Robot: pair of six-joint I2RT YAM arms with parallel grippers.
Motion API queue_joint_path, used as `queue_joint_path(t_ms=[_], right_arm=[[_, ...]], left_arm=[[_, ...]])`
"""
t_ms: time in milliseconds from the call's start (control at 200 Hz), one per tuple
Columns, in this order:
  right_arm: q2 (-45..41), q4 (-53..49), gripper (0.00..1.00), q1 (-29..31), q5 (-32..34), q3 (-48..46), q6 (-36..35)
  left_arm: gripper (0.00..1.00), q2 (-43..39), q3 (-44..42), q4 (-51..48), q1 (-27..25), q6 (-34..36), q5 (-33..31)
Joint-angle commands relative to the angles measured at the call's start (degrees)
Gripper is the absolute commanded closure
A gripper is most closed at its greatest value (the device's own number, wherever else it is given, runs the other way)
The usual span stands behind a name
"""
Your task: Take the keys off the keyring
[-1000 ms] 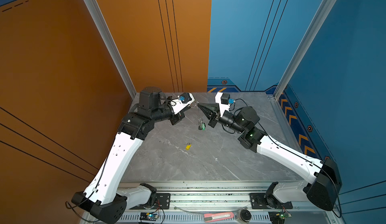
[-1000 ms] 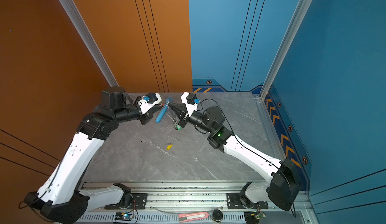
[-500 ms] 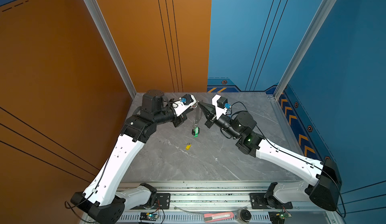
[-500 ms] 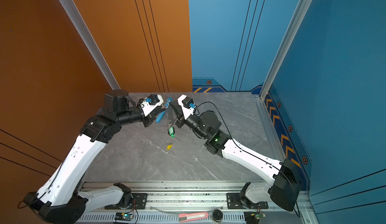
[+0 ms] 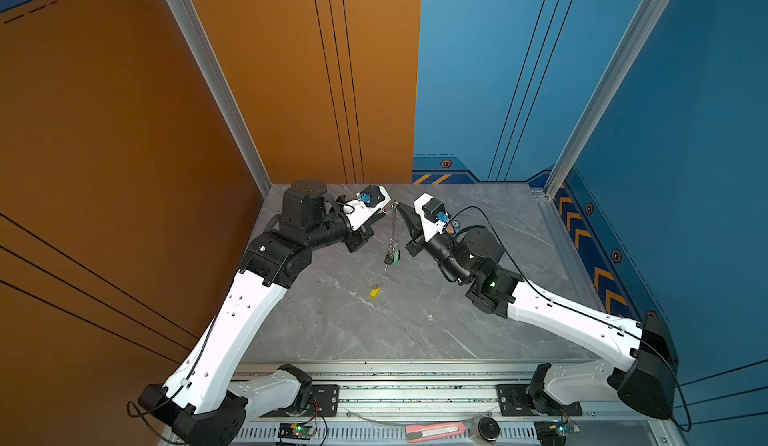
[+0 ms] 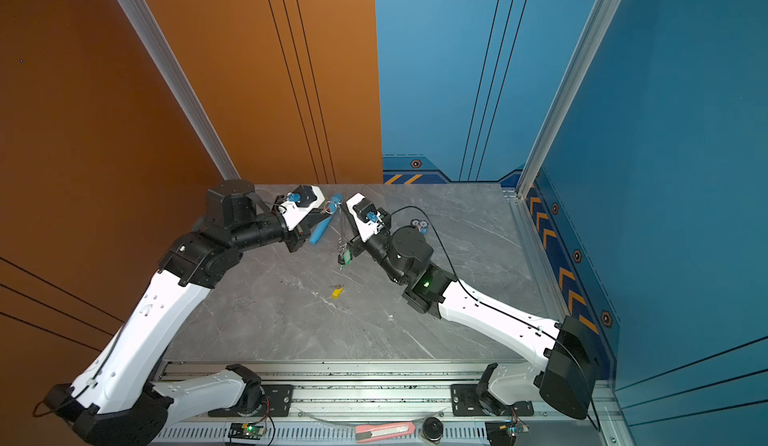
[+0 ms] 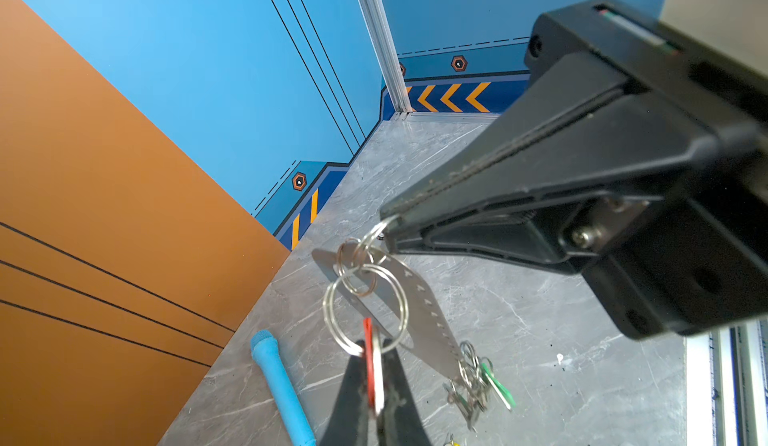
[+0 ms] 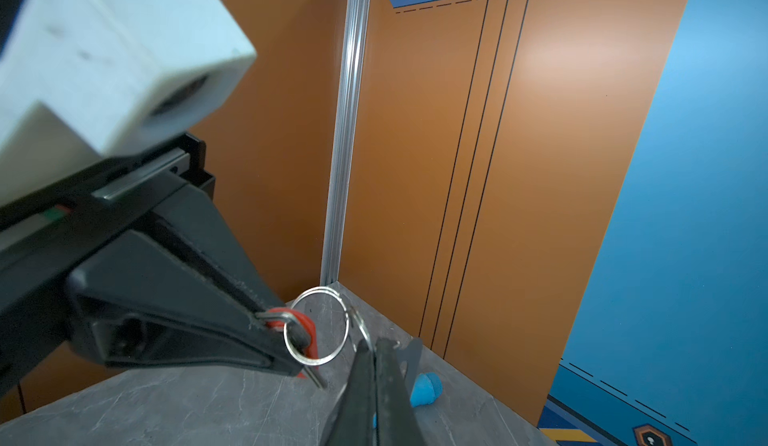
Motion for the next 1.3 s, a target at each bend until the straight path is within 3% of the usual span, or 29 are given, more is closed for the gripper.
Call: queue_joint_path(t_ms=[0,145,776,1296], right_arm=[[-1.0,-0.2,1.0,-1.2,10.5,2.7,-1.8],[-0.6,-1.6,1.0,-1.1,12.7,3.0,-1.3],[-0.2,-3.9,1.0,-0.3,9.5,-1.6,-0.8],[0.8,-6.5,1.0,0.0,8.3,-0.9,0.1]], left_arm=[[1.0,-2.2,0.9,-1.2,-0.3,-1.3,-0.4],[1.0,-2.5,1.3,-1.1,-0.3,-1.3,-0.7],[1.0,0.8,7.6,-1.0,-0.3,2.5,2.0],[1.0,1.4,8.7,-3.0,-3.6,11.9,2.5]])
